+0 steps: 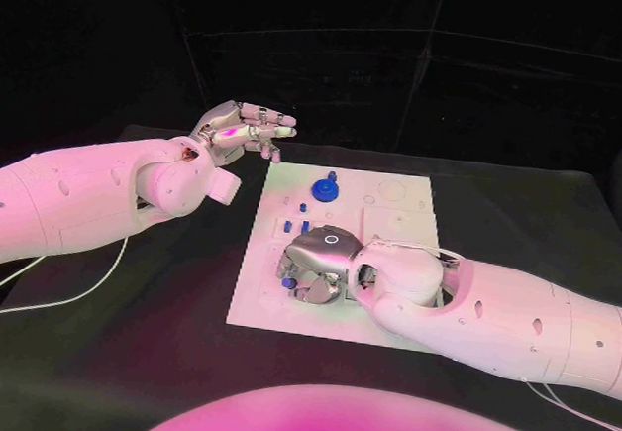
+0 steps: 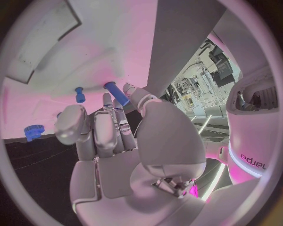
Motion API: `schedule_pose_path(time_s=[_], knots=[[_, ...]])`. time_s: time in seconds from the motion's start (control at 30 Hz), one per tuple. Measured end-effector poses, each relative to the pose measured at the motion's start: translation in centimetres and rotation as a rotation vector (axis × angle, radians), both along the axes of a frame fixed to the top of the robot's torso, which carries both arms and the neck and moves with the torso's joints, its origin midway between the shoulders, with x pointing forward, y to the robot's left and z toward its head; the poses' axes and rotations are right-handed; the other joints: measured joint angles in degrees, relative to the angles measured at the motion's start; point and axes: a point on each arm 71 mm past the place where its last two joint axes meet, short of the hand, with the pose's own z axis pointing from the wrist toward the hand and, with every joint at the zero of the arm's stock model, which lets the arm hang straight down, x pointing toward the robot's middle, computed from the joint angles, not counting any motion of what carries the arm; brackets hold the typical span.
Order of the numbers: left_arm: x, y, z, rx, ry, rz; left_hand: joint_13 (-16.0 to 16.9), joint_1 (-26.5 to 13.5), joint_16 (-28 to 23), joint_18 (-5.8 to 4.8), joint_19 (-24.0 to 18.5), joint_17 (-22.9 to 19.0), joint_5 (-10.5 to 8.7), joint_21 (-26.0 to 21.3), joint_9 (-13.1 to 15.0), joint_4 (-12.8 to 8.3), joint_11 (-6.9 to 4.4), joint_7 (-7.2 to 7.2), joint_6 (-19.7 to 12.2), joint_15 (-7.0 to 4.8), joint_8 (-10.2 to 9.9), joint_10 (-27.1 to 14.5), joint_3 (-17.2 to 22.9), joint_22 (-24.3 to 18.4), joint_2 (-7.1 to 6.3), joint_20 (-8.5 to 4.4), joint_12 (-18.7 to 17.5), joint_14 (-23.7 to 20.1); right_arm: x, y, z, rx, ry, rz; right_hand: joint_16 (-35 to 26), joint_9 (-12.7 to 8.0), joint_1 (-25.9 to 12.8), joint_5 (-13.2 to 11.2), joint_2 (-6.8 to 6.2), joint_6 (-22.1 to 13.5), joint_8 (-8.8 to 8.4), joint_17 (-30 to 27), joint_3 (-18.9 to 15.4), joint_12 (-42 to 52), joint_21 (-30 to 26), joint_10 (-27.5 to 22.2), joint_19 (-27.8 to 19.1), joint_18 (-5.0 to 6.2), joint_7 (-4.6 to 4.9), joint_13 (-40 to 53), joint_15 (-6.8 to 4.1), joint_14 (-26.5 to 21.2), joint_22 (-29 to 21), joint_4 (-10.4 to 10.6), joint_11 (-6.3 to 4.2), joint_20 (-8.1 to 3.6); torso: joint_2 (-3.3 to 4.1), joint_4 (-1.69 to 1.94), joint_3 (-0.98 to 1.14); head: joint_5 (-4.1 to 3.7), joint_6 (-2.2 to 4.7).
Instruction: Assemble the parts on the task board
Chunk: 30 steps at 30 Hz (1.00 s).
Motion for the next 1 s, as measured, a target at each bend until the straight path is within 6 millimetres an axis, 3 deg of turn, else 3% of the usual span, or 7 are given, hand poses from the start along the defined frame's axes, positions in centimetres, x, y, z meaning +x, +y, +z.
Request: schedule_pose_path(time_s=[0.07, 0.27, 0.57, 0.77, 1.0], knots=[[0.0, 0.0, 0.0, 0.0, 0.001, 0.0, 0.0, 0.0, 0.0, 0.0, 0.0, 0.0, 0.0, 0.0, 0.0, 0.0, 0.0, 0.0, 0.0, 0.0, 0.0, 0.0, 0.0, 0.0, 0.0, 0.0, 0.0, 0.0, 0.0, 0.0, 0.1, 0.01, -0.003, -0.004, -0.6, 0.0, 0.0, 0.0, 0.0, -3.0, 0.0, -0.9, -1.4, 0.0, -0.8, -3.7, -0.3, 0.88, 0.09, -0.1, 0.34, 0.1, -1.1, -0.1, 0.35, 0.28, 0.0, 0.0, 0.01, 0.01, 0.01], [0.0, 0.0, 0.0, 0.001, 0.003, -0.002, 0.0, 0.0, 0.0, 0.0, 0.0, 0.0, 0.0, 0.0, 0.0, 0.0, 0.0, 0.0, 0.0, 0.0, 0.0, 0.0, 0.0, 0.0, 0.0, 0.0, 0.0, 0.0, 0.3, -0.4, 0.4, 0.058, -0.027, -0.026, -1.4, 0.0, 0.7, 0.0, 0.7, -7.5, 0.0, -2.6, -5.3, 0.5, -2.3, -8.7, -1.0, 0.87, -0.06, 0.1, 0.64, 0.0, -3.4, 0.1, 1.04, 0.6, -0.01, -0.03, 0.04, -0.12, 0.2], [0.0, 0.1, 0.0, 0.001, 0.005, -0.002, 0.0, 0.0, 0.0, 0.0, 0.0, 0.0, 0.0, 0.0, 0.0, 0.0, 0.0, -0.21, -0.2, 0.0, 0.0, 0.0, 0.0, 0.0, 0.0, 0.0, 0.0, 0.0, 0.3, -3.2, 1.1, 0.129, -0.057, -0.08, -1.7, 0.3, 1.7, 0.0, 1.73, -6.5, 0.0, -3.3, -8.6, 2.5, -2.5, -9.3, -1.0, 0.87, 0.58, 0.3, 0.83, 0.2, -4.0, 0.1, 1.04, 0.6, -0.07, -0.09, 0.04, -0.58, 0.48], [0.0, 0.2, 0.0, 0.003, 0.007, -0.001, 0.0, 0.0, 0.0, 0.0, 0.0, 0.0, 0.0, 0.0, 0.0, 0.0, 0.0, -0.21, -0.2, 0.0, 0.0, 0.0, 0.0, 0.0, 0.0, 0.0, 0.0, 0.0, 0.2, -7.5, 2.0, 0.166, -0.019, -0.158, -1.6, 0.7, 2.0, 0.4, 1.97, -3.1, 1.21, -2.7, -10.2, 6.6, -2.4, -3.5, -0.9, 0.85, 0.42, 1.0, 0.82, 0.2, -3.2, 0.9, 0.29, 0.48, -0.17, -0.21, 0.0, -1.42, 0.81], [0.0, 0.4, -0.1, 0.004, 0.009, 0.002, 0.0, 0.0, 0.0, 0.0, 0.0, 0.0, 0.0, 0.0, 0.0, 0.0, 0.0, -0.21, -0.2, 0.0, 0.0, 0.0, 0.0, 0.0, 0.0, 0.0, 0.0, 0.0, 0.5, -13.4, 3.4, 0.214, 0.088, -0.32, 1.1, 0.7, 2.2, 2.3, 2.21, -0.5, 1.96, 1.1, -11.4, 11.9, 0.0, 4.8, 0.5, 0.85, -0.29, 3.2, -0.2, 0.2, 0.4, 1.6, -1.21, -0.95, -0.4, -0.76, -0.05, -2.18, 1.16]])
